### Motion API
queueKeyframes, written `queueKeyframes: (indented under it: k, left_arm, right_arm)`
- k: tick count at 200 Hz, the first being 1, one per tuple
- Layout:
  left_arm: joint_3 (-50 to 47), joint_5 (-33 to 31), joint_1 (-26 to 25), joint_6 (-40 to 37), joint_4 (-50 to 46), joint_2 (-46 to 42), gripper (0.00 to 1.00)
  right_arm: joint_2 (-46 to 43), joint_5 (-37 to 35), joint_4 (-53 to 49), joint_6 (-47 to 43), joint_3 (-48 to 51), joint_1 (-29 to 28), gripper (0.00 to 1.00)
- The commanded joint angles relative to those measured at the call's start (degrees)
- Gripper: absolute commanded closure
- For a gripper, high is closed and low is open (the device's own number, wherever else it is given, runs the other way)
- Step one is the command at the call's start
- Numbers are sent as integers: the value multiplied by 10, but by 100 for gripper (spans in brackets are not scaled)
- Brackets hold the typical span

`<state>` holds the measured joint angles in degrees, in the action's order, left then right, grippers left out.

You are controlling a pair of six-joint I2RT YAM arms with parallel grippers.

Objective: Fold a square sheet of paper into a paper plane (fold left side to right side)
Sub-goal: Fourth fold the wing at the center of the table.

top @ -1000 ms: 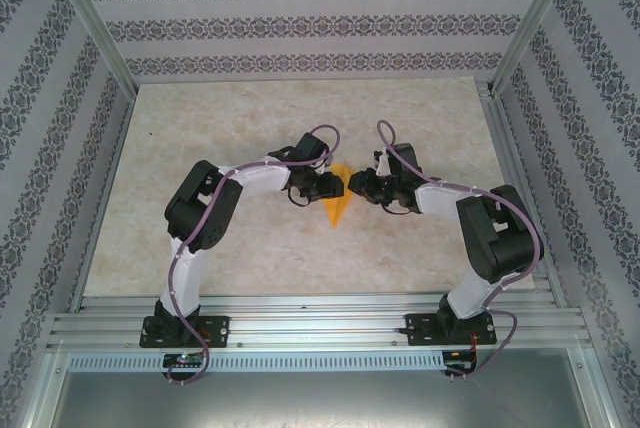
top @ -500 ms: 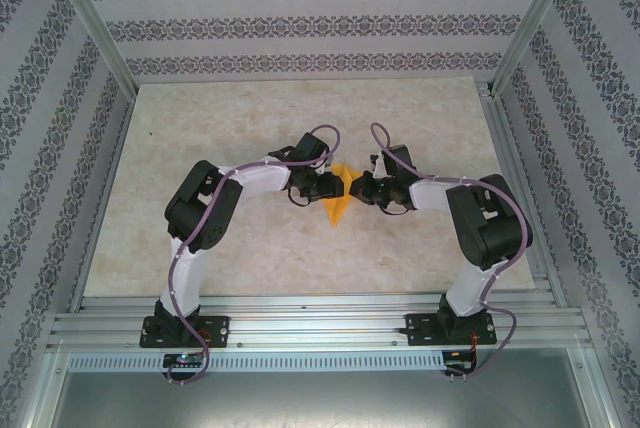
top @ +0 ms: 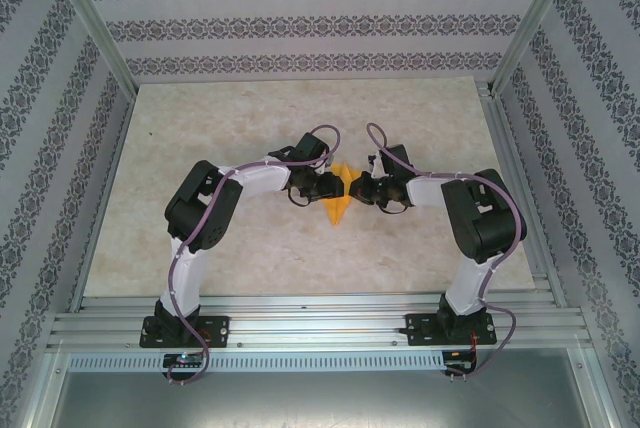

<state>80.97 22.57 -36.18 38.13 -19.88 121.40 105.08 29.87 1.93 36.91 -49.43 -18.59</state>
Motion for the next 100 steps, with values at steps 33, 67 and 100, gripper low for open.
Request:
queueKeyframes:
  k: [33,67,100]
  left_arm:
    - [-24,-60,-8,-17,-58,70,57]
    - [-26,-54,-8,-19,-53,65,57]
    - [-31,-47,-8,-22,-48,32,57]
  right_arm:
    - [20,-10,-2,-19,-16,2,96]
    - [29,-12,-4,-18,-17,-3,96]
    - [36,-21,-18,-22,-21,-6,96]
